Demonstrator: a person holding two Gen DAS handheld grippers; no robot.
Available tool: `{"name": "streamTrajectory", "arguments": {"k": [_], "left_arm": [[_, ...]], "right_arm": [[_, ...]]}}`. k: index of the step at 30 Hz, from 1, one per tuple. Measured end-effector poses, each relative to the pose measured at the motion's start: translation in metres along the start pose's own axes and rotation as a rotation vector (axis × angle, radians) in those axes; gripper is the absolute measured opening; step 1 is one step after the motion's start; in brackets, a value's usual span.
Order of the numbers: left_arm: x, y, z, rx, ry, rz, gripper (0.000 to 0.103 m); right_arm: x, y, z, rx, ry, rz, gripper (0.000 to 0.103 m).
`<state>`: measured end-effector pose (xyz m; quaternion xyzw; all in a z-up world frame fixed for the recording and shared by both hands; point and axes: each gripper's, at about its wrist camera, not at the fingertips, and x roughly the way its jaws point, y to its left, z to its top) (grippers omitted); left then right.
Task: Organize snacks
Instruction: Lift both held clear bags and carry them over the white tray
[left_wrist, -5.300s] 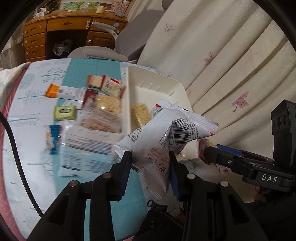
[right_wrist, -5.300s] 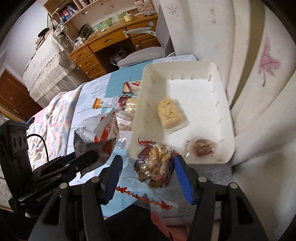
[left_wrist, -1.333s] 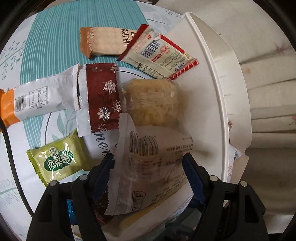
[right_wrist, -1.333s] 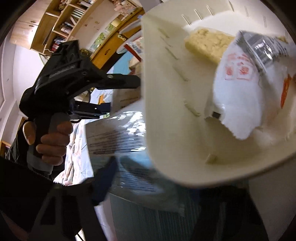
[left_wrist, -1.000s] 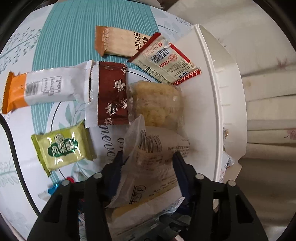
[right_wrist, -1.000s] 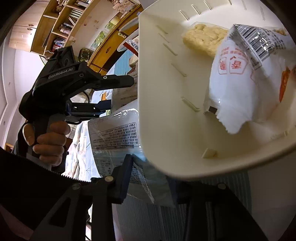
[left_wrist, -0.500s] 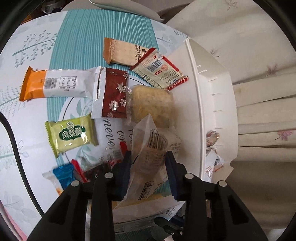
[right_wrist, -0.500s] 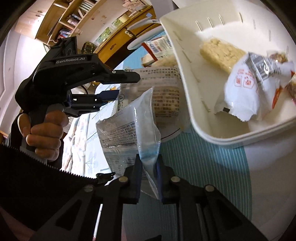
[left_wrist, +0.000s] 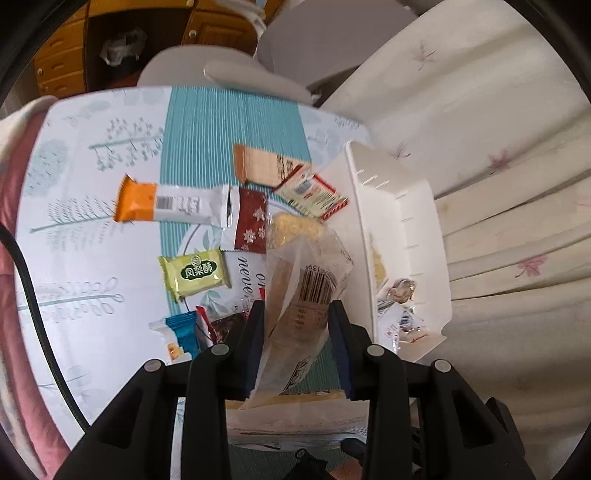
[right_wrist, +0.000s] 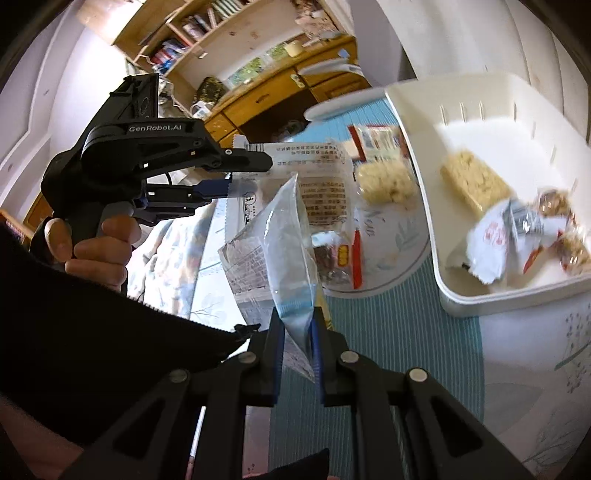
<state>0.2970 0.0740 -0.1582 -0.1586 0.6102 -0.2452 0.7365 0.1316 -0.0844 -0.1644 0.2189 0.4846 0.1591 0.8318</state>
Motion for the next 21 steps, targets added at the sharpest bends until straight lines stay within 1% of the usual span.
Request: {"name": "streamTrajectory", "arguments": {"k": [3, 6, 12, 17, 21], "left_arm": [[-0.020, -0.008, -0.005, 0.012, -0.047, 0.000, 0.032], [-0.039, -0.018, -0.009, 0.017, -0.120, -0.011, 0.032], [-0.059, -0.042, -0.013, 0.020, -0.216, -0.033, 0.032], [-0.069, -0.068, -0.018, 0.028, -0.273, -0.045, 0.032], [-0.069, -0.091, -0.021, 0.031, -0.306, -0.050, 0.032]], "right_arm": [[-0.011, 0.004, 0.004, -0.025, -0.006, 0.004, 0.013], [-0.023, 0.006, 0.011, -0.056, -0.018, -0.008, 0.013], [-0.052, -0.003, 0.027, -0.094, -0.057, -0.029, 0.013], [-0.079, -0.019, 0.042, -0.116, -0.090, -0.048, 0.013], [-0.097, -0.035, 0.056, -0.134, -0.104, -0.063, 0.013]]}}
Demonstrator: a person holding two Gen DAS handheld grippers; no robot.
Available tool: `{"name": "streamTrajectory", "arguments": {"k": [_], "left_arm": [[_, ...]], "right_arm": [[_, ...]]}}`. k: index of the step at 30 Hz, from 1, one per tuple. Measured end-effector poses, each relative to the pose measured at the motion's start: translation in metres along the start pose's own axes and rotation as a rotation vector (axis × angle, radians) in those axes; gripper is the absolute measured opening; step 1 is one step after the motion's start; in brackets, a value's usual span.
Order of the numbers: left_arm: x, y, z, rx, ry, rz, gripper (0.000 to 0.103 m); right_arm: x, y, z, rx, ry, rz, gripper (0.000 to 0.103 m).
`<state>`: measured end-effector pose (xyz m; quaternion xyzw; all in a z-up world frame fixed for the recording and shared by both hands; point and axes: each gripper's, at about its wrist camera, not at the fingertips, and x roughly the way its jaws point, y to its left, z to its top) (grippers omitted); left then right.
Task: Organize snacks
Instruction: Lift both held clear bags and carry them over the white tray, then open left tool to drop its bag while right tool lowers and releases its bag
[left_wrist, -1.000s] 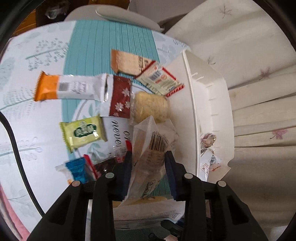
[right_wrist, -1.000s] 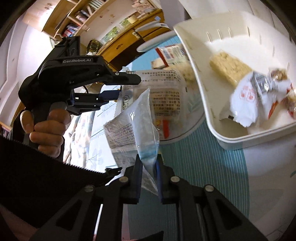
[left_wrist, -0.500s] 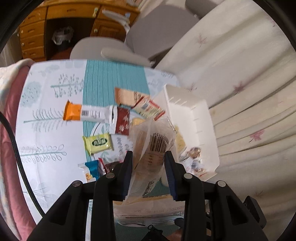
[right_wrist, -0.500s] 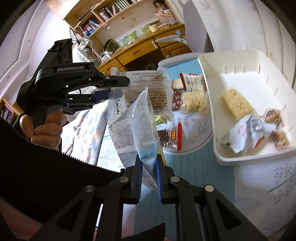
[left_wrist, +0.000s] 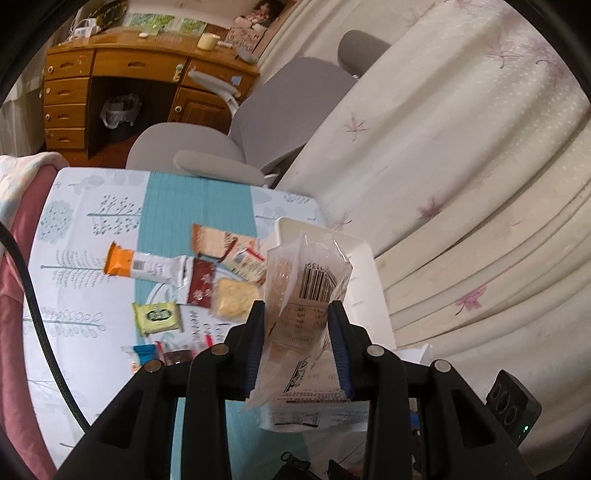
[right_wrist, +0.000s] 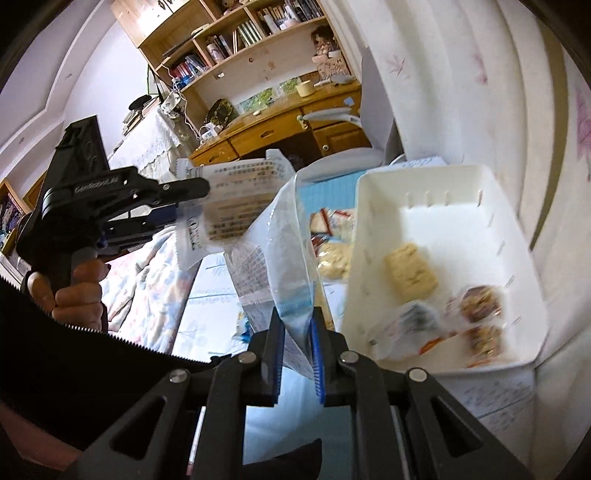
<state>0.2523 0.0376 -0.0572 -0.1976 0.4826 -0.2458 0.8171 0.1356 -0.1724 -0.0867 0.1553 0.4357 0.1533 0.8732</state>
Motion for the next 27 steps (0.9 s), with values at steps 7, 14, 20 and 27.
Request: {"name": "streamTrajectory", "arguments": {"k": [7, 14, 20, 27], "left_arm": [[0.022, -0.042, -0.003, 0.025, -0.056, -0.014, 0.032], [0.057, -0.075, -0.006, 0.024, -0.067, -0.015, 0.032], [0.089, -0.097, -0.010, 0.040, -0.070, 0.011, 0.032], [0.115, -0.114, -0.017, 0.052, -0.044, 0.065, 0.035]], "right_arm": [[-0.017, -0.042, 0.020, -0.031, -0.004, -0.032, 0.013], [-0.024, -0.083, 0.032, -0.061, 0.024, -0.077, 0.013], [-0.024, -0.114, 0.040, -0.074, 0.044, -0.100, 0.013], [-0.016, -0.130, 0.042, -0.099, 0.097, -0.144, 0.022]]}}
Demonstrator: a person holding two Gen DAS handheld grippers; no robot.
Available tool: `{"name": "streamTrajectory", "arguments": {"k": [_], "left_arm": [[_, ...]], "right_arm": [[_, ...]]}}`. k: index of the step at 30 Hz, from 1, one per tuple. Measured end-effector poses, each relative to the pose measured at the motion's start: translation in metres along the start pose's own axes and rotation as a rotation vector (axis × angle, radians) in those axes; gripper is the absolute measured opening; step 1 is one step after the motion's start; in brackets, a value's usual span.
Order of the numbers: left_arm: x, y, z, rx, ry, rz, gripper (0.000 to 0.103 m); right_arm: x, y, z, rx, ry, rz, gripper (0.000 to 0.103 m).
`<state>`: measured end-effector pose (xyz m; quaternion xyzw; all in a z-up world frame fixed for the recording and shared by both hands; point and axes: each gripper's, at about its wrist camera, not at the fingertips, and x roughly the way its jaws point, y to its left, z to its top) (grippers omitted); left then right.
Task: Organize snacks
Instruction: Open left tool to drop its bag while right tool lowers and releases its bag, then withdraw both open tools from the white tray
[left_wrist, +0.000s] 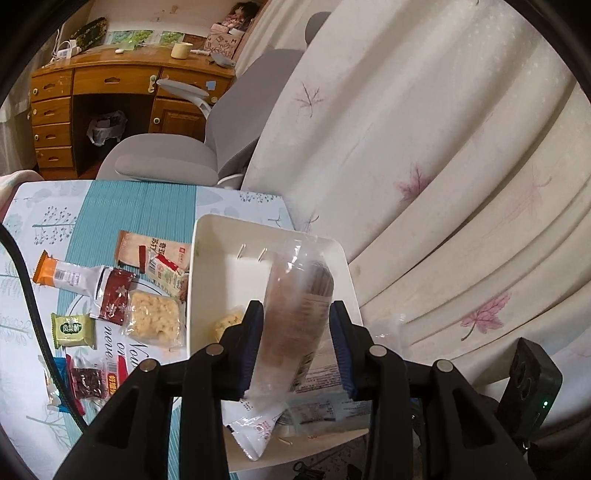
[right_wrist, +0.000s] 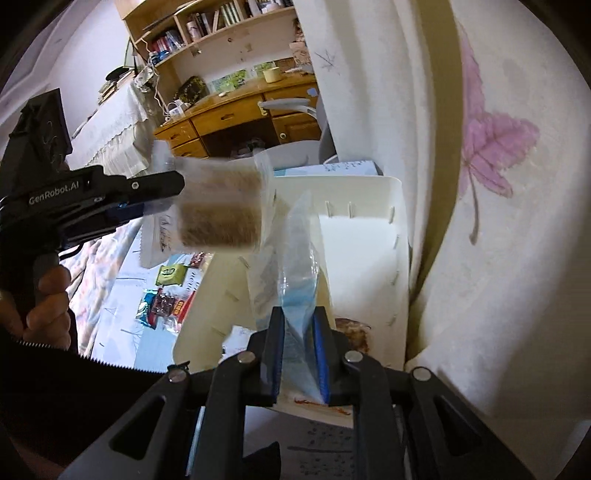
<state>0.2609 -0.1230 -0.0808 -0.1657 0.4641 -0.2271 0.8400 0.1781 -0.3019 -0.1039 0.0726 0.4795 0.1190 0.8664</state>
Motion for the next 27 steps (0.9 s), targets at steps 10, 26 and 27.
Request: {"name": "streamTrajectory", "arguments": {"k": [10, 26, 27], "left_arm": [[-0.007, -0.006, -0.012, 0.009, 0.022, 0.091, 0.064], [-0.063, 0.065, -0.061, -0.058, 0.101, 0.281, 0.071], [-0.069, 0.071, -0.065, -0.050, 0.111, 0.286, 0.071]], "right_arm": [[0.002, -0.007, -0.005, 0.020, 0.011, 0.015, 0.056], [0.001, 0.010, -0.015, 0.157, -0.016, -0.057, 0.085], [-0.001, 0.012, -0.016, 0.163, -0.021, -0.069, 0.086]]}}
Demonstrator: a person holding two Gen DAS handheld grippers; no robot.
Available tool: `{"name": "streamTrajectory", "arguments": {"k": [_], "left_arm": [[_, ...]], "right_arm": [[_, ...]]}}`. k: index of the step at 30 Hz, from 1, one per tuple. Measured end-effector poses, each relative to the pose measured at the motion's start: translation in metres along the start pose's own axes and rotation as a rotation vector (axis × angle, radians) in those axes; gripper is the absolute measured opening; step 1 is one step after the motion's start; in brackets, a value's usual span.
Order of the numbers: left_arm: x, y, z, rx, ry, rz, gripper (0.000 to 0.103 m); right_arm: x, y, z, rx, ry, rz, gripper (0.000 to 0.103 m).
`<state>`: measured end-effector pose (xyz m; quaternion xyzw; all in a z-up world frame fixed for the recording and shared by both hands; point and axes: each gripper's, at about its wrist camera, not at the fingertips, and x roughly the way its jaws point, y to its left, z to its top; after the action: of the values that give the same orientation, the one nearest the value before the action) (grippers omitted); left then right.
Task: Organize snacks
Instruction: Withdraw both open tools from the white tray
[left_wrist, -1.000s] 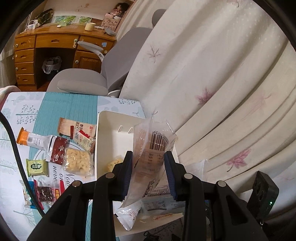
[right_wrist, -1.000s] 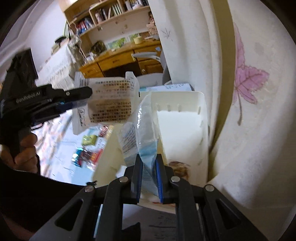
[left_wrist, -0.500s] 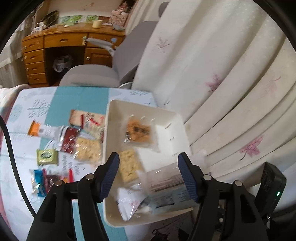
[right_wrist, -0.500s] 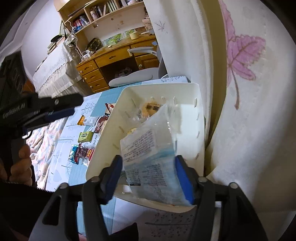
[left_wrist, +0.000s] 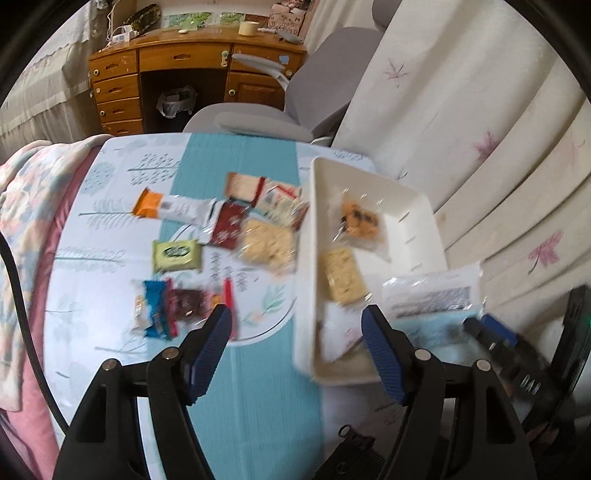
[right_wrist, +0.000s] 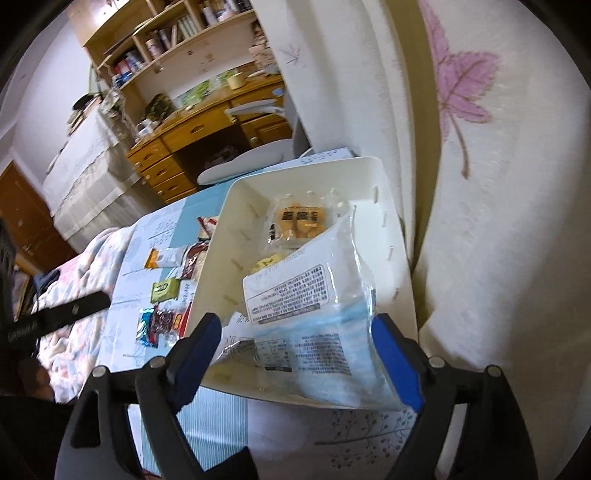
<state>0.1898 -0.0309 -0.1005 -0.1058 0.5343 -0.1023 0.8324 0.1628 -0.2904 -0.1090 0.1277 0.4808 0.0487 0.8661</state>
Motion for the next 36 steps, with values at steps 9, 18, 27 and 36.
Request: {"name": "streamTrajectory", "arguments": {"k": [9, 18, 27, 36], "left_arm": [[-0.025, 0.050, -0.018, 0.096, 0.053, -0.016, 0.071], [-0.042, 0.112, -0.025, 0.213, 0.109, -0.014, 0.071], [-0.038, 0.151, -0.024, 0.320, 0.089, 0.022, 0.074], [-0.014, 0.168, -0.018, 0.399, 0.017, 0.017, 0.075]], "right_arm": [[-0.024, 0.019, -0.021, 0.121, -0.093, -0.195, 0.090], [-0.027, 0.079, -0.062, 0.215, -0.111, -0.234, 0.090], [-0.005, 0.149, -0.089, 0.223, -0.095, -0.174, 0.090], [0.021, 0.199, -0.091, 0.126, -0.073, -0.108, 0.090]]}}
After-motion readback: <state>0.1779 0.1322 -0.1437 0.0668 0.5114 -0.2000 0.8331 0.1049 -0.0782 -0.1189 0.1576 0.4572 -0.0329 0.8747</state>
